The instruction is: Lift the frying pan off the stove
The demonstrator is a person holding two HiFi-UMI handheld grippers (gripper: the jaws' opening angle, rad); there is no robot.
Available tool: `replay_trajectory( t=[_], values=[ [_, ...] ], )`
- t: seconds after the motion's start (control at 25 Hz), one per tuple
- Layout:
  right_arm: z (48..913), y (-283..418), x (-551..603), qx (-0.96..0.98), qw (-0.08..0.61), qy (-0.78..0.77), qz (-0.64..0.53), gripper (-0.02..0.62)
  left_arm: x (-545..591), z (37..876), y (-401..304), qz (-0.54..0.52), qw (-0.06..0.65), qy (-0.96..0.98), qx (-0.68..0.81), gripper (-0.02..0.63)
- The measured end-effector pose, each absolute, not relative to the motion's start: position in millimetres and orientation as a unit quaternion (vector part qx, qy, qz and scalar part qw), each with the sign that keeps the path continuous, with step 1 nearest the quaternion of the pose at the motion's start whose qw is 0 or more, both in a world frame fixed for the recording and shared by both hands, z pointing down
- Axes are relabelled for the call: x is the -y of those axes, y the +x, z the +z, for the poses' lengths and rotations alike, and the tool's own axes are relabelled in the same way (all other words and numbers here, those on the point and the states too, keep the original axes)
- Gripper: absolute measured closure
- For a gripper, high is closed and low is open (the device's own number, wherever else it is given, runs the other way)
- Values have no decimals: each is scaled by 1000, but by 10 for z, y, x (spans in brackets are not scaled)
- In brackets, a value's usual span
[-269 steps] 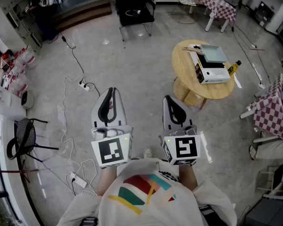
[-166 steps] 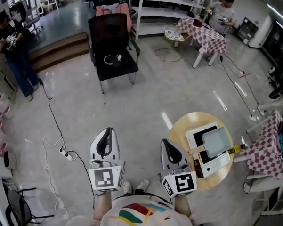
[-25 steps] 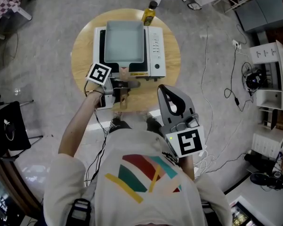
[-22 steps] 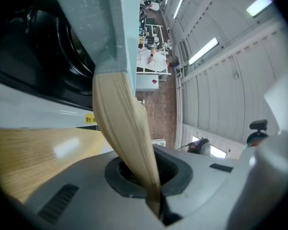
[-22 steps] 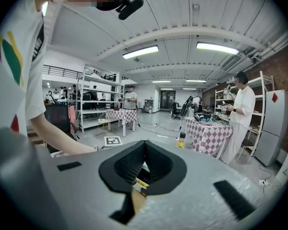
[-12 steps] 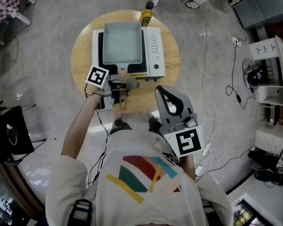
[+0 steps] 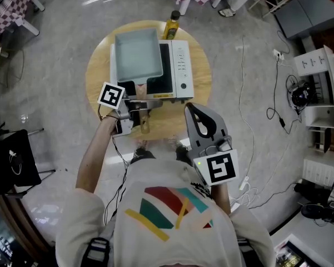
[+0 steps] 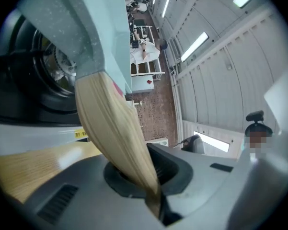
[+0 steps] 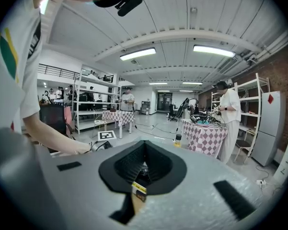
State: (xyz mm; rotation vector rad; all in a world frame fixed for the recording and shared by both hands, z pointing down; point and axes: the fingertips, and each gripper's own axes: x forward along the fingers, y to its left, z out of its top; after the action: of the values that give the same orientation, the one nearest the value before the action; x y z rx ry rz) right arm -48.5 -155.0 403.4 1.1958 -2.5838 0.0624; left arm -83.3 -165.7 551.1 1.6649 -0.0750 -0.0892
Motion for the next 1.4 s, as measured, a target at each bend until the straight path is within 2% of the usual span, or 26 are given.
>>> replay_trajectory(
  t=[0.12,0.24,0.52,0.8,1.0,1.4],
  values=[
    [3995,-538,1605,896,160,414,-9,601,1736,5449,-935,-15,648,759,64,600],
    [3916,-556,1627,892,154,424,-18,601,1793,5306,-992,19,589,805,76,600],
    [3542,-513,1768,881,89,463,-45,601,1677,4640,-956,37,522,849,72,600],
    [3148,-382,1968,866,27,492,-81,601,1592,3778,-746,30,418,905,72,600],
    [2982,-453,1882,868,-9,488,-91,601,1384,3312,-683,36,374,923,83,600],
    [2823,-505,1964,868,-24,487,-95,601,1185,2880,-658,54,302,947,100,600]
  ],
)
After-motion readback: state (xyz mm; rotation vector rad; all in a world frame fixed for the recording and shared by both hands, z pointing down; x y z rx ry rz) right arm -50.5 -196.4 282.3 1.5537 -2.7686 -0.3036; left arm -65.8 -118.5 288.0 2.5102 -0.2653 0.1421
